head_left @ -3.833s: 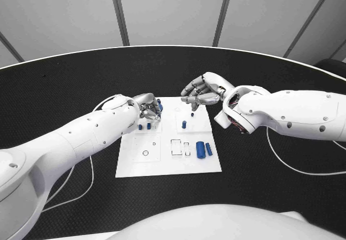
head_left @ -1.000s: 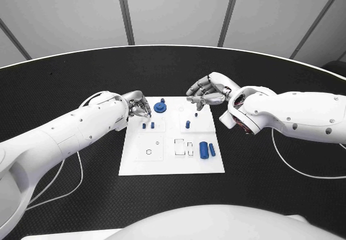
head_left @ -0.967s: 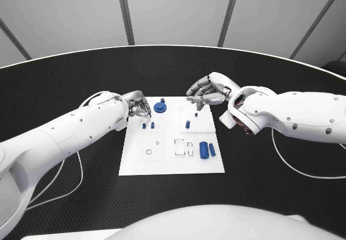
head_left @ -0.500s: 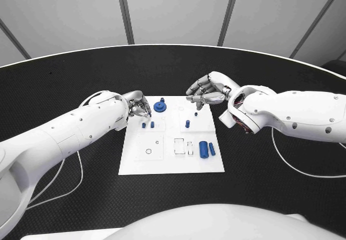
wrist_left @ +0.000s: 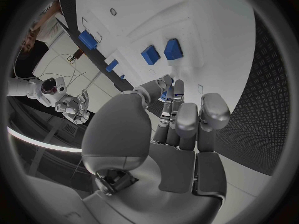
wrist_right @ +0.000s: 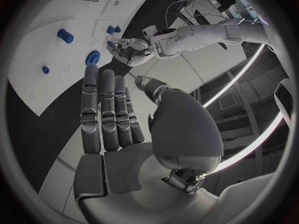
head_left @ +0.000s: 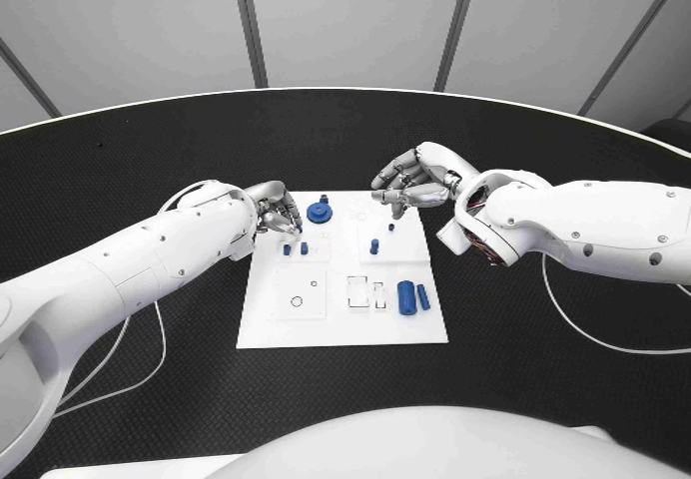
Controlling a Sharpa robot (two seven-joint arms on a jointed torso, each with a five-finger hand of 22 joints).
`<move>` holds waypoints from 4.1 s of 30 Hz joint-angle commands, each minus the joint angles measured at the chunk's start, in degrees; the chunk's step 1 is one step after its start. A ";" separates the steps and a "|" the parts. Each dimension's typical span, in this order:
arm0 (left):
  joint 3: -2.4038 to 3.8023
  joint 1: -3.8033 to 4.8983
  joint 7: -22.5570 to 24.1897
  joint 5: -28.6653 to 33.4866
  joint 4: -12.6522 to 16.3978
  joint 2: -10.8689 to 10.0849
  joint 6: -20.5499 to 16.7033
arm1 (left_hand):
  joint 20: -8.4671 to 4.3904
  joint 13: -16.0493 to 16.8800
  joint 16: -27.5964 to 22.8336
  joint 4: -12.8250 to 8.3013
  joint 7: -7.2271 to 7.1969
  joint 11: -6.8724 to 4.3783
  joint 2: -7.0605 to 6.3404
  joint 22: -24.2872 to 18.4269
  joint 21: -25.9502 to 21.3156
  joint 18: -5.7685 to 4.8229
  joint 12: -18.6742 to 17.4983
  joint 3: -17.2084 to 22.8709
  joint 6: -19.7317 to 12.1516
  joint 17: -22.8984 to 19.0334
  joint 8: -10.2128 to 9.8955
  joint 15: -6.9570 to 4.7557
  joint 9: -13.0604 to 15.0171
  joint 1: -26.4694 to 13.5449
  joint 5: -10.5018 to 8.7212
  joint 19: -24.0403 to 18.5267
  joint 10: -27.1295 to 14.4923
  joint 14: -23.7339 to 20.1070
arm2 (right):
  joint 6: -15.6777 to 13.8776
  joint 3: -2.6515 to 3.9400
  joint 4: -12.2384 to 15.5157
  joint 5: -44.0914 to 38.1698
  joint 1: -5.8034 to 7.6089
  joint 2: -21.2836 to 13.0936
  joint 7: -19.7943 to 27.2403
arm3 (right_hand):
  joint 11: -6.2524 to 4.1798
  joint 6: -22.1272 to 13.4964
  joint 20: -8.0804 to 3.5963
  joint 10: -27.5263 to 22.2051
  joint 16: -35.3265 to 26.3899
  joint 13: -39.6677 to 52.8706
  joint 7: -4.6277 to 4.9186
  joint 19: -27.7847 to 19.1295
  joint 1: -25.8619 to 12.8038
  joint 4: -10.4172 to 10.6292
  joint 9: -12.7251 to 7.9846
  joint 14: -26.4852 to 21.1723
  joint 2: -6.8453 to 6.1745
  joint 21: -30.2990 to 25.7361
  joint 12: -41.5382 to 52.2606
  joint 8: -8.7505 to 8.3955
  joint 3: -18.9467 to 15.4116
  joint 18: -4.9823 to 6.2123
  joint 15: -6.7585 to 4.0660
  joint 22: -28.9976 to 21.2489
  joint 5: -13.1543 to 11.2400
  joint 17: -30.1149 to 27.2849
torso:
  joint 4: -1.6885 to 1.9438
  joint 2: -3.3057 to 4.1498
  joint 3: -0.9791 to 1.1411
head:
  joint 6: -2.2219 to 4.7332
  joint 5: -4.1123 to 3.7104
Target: Assemble the parts on the task board
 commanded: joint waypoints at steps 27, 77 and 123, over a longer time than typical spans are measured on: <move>-0.01 0.00 0.12 -0.05 0.04 -0.07 -0.78 | 0.09 0.15 -0.32 -0.37 0.21 0.23 0.61 0.03 0.32 -0.97 -0.24 0.10 -0.05 -0.53 0.14 -0.22 0.13 0.30 -0.27 0.24 0.33 -0.02 | -0.03 0.00 0.12 0.00 0.00 -0.16 0.00 | 0.10 -0.14 0.03 -0.35 -0.33 0.05 -0.13 0.13 0.40 0.00 0.10 0.08 0.24 0.35 0.31 0.30 0.34 0.12 -0.09 -0.05 0.31 0.05 | -0.01 0.00 0.00 | 0.02 -0.10; -0.01 -0.01 -0.36 -0.04 -0.11 0.17 0.37 | 0.11 0.22 -0.39 -0.38 0.24 0.26 0.67 -0.01 0.30 -0.97 -0.30 0.05 -0.04 -0.88 0.09 -0.21 0.16 0.27 -0.27 0.21 0.35 -0.08 | 0.04 -0.01 0.18 0.00 0.00 -0.13 -0.02 | 0.10 -0.14 0.03 -0.35 -0.33 0.05 -0.13 0.13 0.40 0.00 0.10 0.08 0.24 0.35 0.31 0.30 0.34 0.12 -0.09 -0.05 0.31 0.05 | -0.02 -0.03 0.03 | -0.11 -0.13; -0.02 -0.12 -1.01 -0.30 -1.11 -0.59 0.45 | 0.16 0.27 -0.46 -0.53 0.42 0.38 0.58 -0.39 0.09 -0.90 -0.51 0.00 -0.41 -1.12 -0.20 -0.13 0.11 0.31 -0.27 0.01 0.14 -0.19 | 0.07 -0.01 -0.17 0.00 0.00 -0.24 -0.11 | 0.11 -0.21 0.05 -0.44 -0.50 0.22 -0.12 0.08 0.31 0.01 0.09 0.09 0.21 0.37 0.30 0.32 0.30 0.12 -0.08 -0.14 0.32 0.28 | 0.05 -0.13 -0.05 | -0.11 -0.14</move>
